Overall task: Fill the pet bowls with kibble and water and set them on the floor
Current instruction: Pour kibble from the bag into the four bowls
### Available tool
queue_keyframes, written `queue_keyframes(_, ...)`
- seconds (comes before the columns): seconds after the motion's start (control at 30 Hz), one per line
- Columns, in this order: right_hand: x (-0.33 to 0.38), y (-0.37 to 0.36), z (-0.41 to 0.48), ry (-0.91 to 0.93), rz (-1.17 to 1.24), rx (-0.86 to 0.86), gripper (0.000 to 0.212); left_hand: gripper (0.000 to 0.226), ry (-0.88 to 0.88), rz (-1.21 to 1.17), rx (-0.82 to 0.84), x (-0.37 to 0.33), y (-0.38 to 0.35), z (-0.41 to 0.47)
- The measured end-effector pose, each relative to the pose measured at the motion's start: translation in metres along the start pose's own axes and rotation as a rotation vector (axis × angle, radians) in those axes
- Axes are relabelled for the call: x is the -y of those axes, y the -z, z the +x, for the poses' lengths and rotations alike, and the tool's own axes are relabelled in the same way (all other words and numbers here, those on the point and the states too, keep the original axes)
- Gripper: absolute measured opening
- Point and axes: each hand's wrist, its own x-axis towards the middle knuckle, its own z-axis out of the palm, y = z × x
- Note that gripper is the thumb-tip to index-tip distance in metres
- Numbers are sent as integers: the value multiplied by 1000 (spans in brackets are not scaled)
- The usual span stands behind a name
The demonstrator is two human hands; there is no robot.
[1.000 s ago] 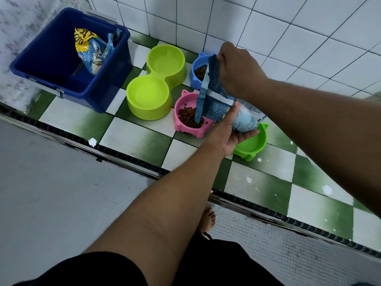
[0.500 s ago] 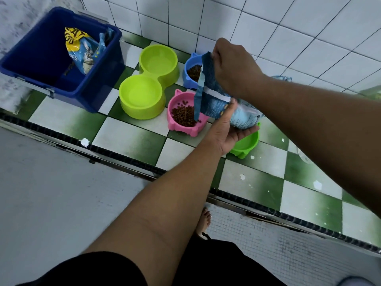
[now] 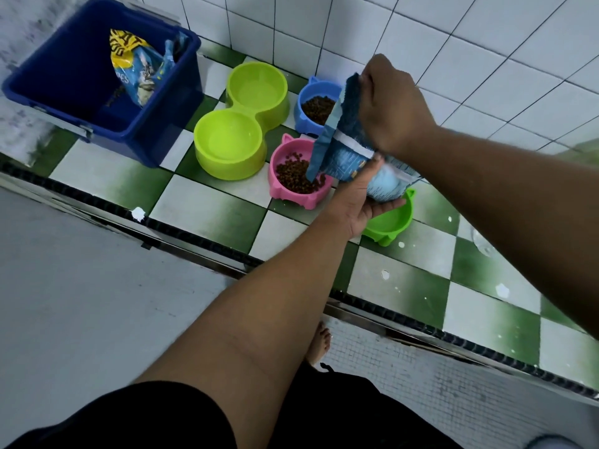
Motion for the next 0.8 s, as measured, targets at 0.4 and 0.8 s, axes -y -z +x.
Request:
queue_keyframes(0.4, -29, 21, -31, -101, 145, -204, 29, 61, -103, 194, -77, 1, -6, -2)
queue_keyframes(0.8, -62, 63, -56, 15, 17, -241, 28, 52, -87, 123, 60, 42, -54, -1)
